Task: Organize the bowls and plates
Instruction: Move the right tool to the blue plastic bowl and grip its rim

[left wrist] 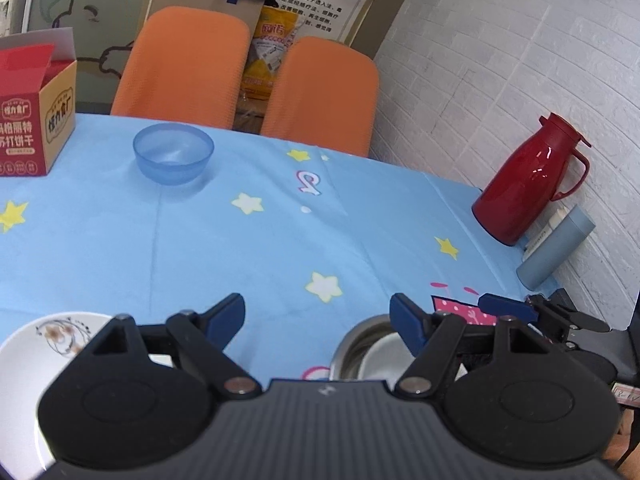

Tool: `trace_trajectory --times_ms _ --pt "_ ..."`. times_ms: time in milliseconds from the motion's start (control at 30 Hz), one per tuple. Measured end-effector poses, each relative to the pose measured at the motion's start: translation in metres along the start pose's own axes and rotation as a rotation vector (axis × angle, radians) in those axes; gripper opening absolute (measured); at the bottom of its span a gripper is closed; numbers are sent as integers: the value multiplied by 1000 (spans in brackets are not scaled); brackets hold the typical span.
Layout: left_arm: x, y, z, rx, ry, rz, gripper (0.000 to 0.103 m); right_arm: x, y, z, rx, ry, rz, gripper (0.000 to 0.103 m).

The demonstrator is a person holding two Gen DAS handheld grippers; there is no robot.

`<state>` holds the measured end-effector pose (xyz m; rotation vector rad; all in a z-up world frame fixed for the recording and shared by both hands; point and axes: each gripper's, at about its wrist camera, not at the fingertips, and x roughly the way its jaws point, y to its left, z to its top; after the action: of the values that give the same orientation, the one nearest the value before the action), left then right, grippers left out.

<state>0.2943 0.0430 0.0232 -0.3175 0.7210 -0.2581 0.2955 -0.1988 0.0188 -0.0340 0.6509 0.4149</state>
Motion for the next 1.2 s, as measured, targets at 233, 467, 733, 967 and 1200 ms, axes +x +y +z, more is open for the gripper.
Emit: trace_trajectory --times_ms 233,467,733,967,1200 --pt "13 45 27 -51 -6 42 73 42 21 40 -117 31 9 103" --pt "37 105 84 -124 -37 78 73 91 47 86 -223 48 23 103" --pt "106 153 135 -207 9 154 73 176 72 132 -233 107 61 103" --pt "144 180 146 -219 58 196 72 233 81 137 -234 178 79 103" --pt "154 185 145 -205 87 249 72 256 89 135 -245 212 94 103"
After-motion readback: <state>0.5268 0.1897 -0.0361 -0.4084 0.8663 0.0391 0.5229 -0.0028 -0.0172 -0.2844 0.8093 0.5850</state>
